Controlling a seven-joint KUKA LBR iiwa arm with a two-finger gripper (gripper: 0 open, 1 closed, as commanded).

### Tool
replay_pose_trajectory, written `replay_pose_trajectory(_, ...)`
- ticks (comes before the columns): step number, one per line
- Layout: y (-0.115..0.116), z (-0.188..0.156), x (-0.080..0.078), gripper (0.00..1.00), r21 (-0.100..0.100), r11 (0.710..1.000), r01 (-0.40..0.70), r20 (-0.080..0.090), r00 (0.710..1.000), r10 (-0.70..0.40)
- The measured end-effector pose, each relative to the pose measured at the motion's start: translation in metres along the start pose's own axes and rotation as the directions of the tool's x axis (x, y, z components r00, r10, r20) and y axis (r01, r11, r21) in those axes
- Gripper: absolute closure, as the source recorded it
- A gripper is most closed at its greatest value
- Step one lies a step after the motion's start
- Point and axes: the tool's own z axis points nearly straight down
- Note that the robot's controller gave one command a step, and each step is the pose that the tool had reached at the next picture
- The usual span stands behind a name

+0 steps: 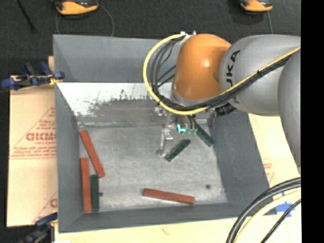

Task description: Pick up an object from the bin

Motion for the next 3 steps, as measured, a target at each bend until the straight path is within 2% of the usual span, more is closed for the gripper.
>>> replay_pose_trajectory(1, -0.058, 0.099, -0.008, 0.00, 0.003, 0.980, 0.200, 0.000, 0.980, -0.200)
replay_pose_trajectory(2, -0.095, 0.103, 0.020, 0.00, 0.004, 0.940, 0.342, 0.002, 0.940, -0.342)
replay_pose_trajectory(3, -0.104, 0.103, 0.032, 0.00, 0.003, 0.824, 0.567, 0.002, 0.824, -0.567)
